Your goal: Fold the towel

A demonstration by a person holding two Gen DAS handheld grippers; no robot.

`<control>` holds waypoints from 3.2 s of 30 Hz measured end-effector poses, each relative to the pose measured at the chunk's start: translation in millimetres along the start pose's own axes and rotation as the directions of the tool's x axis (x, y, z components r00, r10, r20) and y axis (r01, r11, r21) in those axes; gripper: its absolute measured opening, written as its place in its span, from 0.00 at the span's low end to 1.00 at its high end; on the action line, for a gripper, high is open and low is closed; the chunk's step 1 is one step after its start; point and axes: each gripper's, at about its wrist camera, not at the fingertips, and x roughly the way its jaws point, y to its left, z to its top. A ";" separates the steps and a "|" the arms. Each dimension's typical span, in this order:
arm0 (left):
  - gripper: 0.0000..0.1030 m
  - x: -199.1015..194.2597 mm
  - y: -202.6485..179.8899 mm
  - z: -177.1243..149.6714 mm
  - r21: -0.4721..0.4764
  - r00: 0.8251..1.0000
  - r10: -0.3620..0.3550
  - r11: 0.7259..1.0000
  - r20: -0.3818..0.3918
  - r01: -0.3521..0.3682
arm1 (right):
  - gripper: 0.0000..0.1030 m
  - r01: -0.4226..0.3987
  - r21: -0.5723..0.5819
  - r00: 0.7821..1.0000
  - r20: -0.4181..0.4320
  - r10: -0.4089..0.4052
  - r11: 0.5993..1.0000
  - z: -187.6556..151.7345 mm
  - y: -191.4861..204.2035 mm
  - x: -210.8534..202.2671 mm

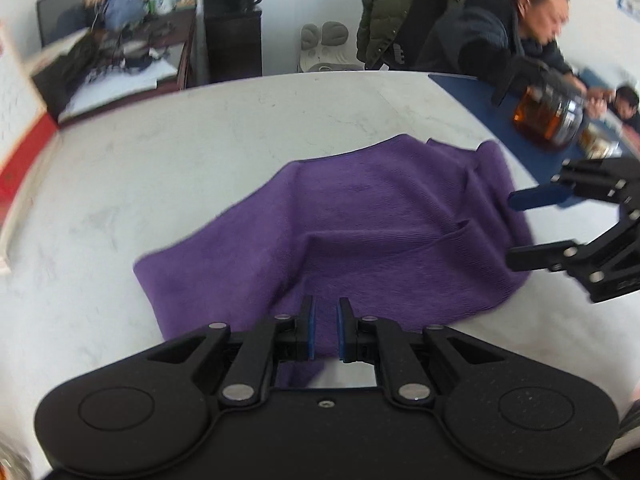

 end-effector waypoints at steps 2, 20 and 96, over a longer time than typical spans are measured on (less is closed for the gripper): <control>0.16 7.4 -0.4 -1.0 0.048 1.000 0.006 0.999 -0.010 -0.005 | 0.61 -0.003 0.012 1.000 -0.006 0.003 1.000 -2.5 4.2 -0.5; 0.29 50.6 23.8 -0.7 0.202 0.993 -0.086 0.974 -0.084 0.102 | 0.62 0.032 0.146 0.997 -0.071 -0.022 0.989 -11.1 -14.6 1.1; 0.23 53.4 26.4 -9.2 0.337 0.981 -0.194 0.923 -0.014 0.187 | 0.24 -0.123 -0.343 0.936 -0.353 -0.006 0.931 -4.9 13.4 38.0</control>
